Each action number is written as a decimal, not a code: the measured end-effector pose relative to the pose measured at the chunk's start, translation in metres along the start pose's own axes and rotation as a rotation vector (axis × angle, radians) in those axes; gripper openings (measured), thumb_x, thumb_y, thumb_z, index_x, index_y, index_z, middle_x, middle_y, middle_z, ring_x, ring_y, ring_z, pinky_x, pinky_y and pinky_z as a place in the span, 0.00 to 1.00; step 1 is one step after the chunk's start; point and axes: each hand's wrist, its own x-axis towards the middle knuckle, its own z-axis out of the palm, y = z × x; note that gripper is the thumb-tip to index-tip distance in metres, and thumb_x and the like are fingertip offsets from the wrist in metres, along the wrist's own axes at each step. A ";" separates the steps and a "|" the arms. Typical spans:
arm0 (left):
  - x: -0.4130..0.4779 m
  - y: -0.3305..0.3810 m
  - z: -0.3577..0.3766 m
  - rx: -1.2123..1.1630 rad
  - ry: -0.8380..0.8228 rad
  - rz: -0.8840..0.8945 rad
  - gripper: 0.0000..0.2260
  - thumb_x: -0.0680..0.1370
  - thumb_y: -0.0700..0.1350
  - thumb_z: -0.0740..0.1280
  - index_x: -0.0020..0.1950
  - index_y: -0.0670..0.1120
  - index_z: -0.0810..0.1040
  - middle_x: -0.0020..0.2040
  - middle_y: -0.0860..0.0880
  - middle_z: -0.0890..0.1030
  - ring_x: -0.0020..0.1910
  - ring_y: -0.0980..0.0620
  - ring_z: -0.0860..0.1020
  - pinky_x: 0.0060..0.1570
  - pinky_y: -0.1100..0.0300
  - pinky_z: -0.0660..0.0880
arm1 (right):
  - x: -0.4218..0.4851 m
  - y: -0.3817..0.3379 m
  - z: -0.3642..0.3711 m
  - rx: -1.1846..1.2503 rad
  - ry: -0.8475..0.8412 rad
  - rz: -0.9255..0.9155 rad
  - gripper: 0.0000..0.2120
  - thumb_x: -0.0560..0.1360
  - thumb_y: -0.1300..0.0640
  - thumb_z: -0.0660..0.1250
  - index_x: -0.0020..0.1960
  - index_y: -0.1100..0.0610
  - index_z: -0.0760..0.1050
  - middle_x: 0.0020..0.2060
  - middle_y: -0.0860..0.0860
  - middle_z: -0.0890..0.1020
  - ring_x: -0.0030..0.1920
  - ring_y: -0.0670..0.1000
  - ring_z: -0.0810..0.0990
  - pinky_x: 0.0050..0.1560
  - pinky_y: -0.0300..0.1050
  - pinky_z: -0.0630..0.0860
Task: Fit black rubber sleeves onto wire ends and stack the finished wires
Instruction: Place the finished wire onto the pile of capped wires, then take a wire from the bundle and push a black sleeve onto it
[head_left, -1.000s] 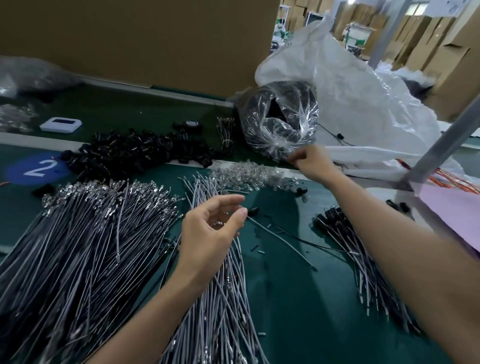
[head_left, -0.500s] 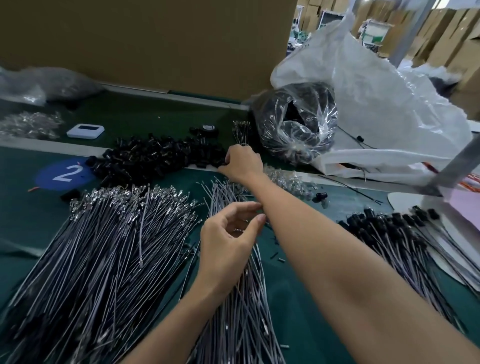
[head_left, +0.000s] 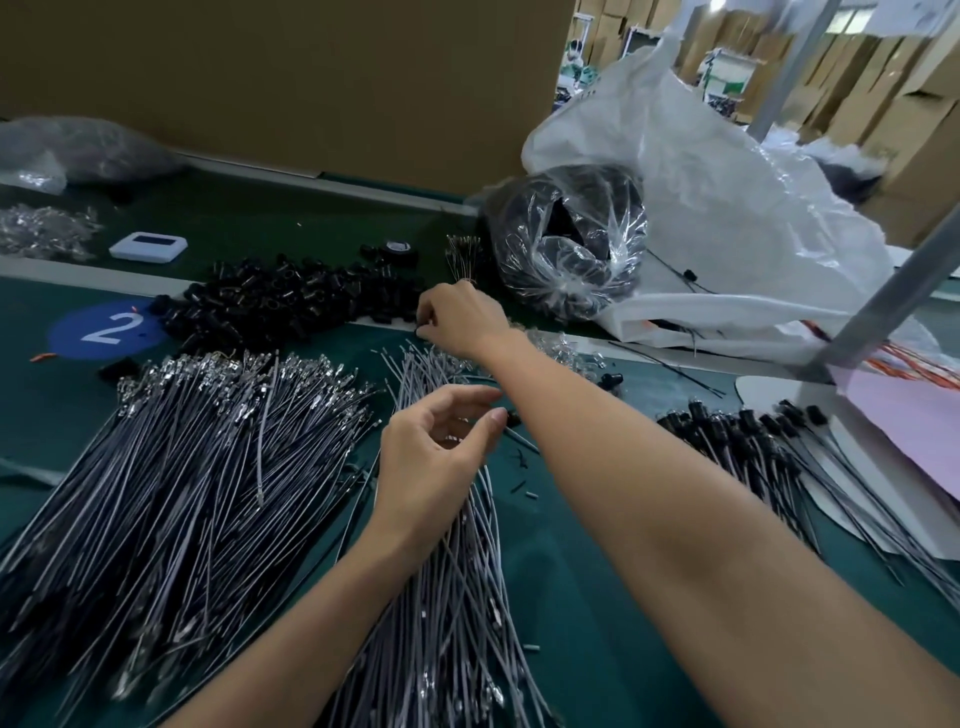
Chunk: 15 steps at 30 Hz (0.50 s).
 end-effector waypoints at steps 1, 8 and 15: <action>0.000 0.000 0.000 -0.008 0.001 -0.003 0.06 0.76 0.40 0.73 0.49 0.50 0.84 0.40 0.49 0.85 0.36 0.54 0.81 0.38 0.62 0.77 | 0.001 -0.003 0.001 -0.002 0.002 -0.002 0.09 0.78 0.56 0.66 0.56 0.53 0.81 0.53 0.54 0.82 0.51 0.57 0.81 0.45 0.47 0.76; -0.001 0.001 -0.001 -0.011 0.017 -0.002 0.06 0.76 0.40 0.72 0.49 0.49 0.84 0.40 0.48 0.85 0.37 0.52 0.81 0.40 0.58 0.78 | -0.002 -0.008 -0.003 -0.025 0.014 -0.019 0.06 0.74 0.59 0.67 0.49 0.54 0.81 0.49 0.53 0.83 0.48 0.57 0.81 0.43 0.46 0.75; 0.001 0.002 -0.004 0.088 0.096 0.016 0.26 0.76 0.40 0.72 0.71 0.50 0.68 0.51 0.53 0.81 0.46 0.58 0.82 0.44 0.58 0.81 | -0.061 0.014 -0.059 0.665 0.227 0.047 0.04 0.73 0.59 0.74 0.44 0.58 0.81 0.37 0.53 0.85 0.36 0.47 0.83 0.42 0.37 0.80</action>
